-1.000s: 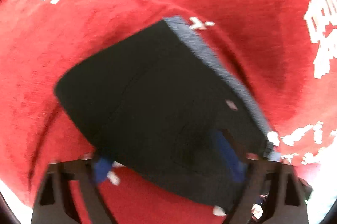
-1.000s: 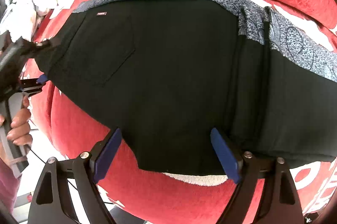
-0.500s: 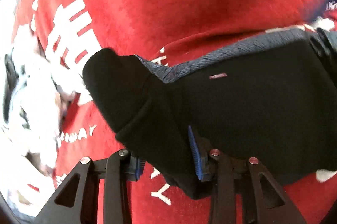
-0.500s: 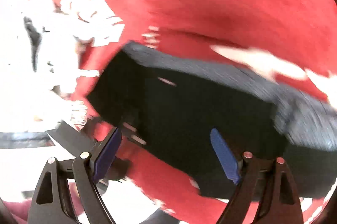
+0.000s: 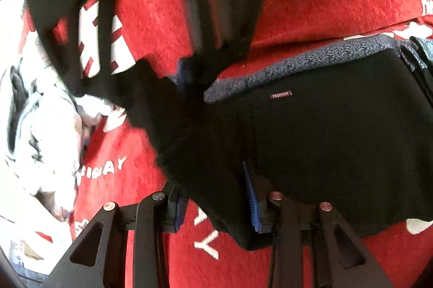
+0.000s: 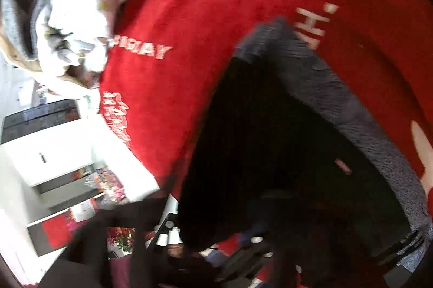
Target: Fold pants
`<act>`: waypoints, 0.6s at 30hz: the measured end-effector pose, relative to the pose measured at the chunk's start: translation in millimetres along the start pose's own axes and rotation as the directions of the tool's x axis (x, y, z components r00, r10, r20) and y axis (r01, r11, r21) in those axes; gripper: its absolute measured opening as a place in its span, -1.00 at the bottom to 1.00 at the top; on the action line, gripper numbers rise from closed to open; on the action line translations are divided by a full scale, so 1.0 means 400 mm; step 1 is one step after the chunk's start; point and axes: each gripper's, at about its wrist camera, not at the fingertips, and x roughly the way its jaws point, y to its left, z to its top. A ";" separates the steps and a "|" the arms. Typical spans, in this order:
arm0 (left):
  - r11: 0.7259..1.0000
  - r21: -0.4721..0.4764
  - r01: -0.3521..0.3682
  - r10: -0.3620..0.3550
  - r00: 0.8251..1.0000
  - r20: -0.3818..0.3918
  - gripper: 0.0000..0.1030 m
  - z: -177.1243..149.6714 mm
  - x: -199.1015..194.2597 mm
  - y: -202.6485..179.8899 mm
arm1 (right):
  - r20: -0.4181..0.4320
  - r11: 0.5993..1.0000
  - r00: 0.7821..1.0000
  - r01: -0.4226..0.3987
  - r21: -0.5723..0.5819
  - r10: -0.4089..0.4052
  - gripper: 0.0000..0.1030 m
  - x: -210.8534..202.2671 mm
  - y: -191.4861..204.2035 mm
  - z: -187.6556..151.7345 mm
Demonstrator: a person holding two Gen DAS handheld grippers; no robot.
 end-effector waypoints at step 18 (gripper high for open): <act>0.980 0.097 0.176 -0.197 0.937 0.287 -0.26 0.196 -0.385 -0.211 | 0.502 0.888 0.762 -0.460 -0.024 0.408 -0.61 -0.409 -0.337 -0.476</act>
